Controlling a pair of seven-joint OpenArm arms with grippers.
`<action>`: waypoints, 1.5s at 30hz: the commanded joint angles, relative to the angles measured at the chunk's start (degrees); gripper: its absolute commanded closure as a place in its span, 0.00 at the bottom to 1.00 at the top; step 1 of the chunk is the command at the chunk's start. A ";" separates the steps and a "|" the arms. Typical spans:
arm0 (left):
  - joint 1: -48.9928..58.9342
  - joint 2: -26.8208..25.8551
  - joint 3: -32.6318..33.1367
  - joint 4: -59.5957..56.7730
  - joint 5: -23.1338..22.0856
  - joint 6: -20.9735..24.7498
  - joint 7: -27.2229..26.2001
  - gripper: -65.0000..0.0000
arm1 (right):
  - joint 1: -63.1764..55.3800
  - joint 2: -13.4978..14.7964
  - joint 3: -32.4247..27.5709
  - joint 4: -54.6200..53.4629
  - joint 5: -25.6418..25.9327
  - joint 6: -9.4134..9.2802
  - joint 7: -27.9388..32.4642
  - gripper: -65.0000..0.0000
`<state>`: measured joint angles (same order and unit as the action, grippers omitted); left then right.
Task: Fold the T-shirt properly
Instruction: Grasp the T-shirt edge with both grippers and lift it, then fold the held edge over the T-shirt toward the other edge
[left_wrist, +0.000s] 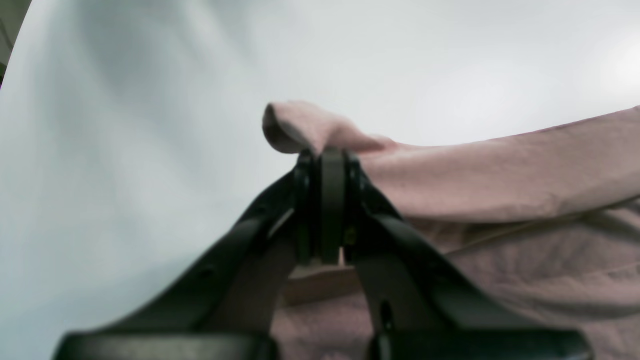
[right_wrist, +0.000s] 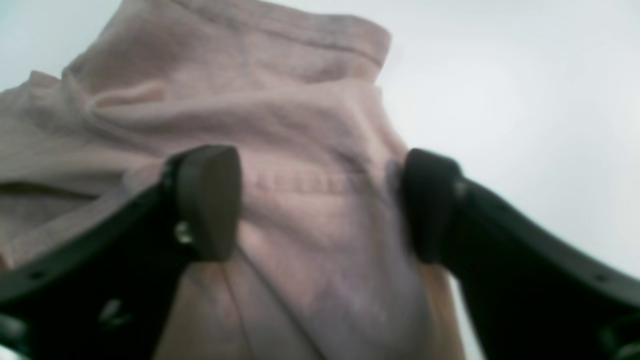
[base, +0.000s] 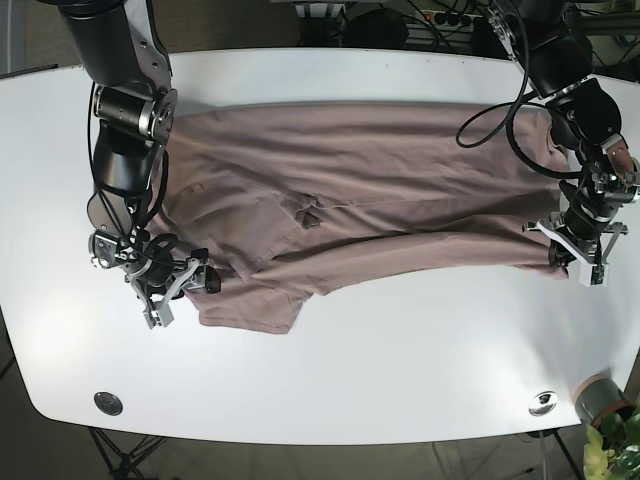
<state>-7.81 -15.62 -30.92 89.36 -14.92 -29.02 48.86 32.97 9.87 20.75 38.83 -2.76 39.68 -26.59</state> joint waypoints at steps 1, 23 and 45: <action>-1.29 -1.04 -0.16 1.06 -0.69 0.05 -1.08 1.00 | 1.62 0.20 0.04 0.51 0.44 0.32 0.44 0.47; -5.07 -1.39 -0.42 -3.08 -0.77 -0.04 -0.99 1.00 | -3.13 0.72 0.13 20.29 0.52 0.32 -8.00 0.97; 1.88 -1.04 -2.97 2.81 -0.69 -5.31 1.82 1.00 | -28.36 -0.42 0.65 65.74 1.14 0.32 -25.32 0.97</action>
<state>-5.45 -15.57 -33.34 90.70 -15.46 -33.43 51.66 5.74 9.32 21.12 100.84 -1.48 40.40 -52.73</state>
